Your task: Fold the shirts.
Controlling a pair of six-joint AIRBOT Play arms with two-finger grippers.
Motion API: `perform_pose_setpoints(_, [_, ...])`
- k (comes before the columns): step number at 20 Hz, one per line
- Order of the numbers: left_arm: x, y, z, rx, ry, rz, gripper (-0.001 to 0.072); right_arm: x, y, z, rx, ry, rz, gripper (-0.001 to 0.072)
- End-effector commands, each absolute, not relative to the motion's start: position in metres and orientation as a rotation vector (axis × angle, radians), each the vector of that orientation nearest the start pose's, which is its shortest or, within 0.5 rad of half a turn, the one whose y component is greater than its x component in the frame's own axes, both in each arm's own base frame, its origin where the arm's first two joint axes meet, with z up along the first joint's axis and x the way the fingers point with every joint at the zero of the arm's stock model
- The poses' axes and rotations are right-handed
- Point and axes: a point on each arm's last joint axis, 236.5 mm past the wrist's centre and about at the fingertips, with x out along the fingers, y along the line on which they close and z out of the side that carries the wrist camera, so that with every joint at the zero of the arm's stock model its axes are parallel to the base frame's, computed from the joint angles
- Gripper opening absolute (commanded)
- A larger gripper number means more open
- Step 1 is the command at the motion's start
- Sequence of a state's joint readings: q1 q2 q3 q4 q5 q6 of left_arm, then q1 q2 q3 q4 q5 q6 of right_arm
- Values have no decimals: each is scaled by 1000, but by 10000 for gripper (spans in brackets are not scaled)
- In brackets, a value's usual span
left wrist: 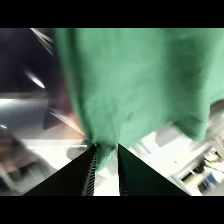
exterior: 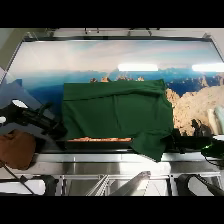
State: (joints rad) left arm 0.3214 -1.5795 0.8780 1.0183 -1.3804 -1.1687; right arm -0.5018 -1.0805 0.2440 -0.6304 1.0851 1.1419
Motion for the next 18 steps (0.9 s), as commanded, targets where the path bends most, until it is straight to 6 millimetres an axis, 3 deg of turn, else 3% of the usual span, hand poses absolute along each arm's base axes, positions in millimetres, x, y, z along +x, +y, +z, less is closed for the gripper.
perform_pose_setpoints(1, [259,-30,-88,-736,1801,-437,198,211,79,-109,1129,1373,150,17])
perform_pose_setpoints(4, [261,-10,-95,-789,1713,-333,199,211,79,-109,1127,1373,153,17])
perform_pose_setpoints(5, [259,-7,-102,-800,1695,-299,243,211,79,-109,1127,1372,152,17])
perform_pose_setpoints(7, [257,-7,-114,-815,1677,-262,249,211,79,-109,1127,1372,152,17])
perform_pose_setpoints(11, [270,-27,-127,-778,1604,-301,249,211,79,-109,1127,1372,153,16])
perform_pose_setpoints(16, [273,-56,-133,-692,1671,-392,241,210,80,-108,1127,1376,161,16])
perform_pose_setpoints(17, [271,-60,-129,-679,1689,-424,30,209,81,-107,1128,1378,168,16])
perform_pose_setpoints(18, [272,-61,-125,-662,1690,-446,13,208,82,-105,1127,1377,179,16])
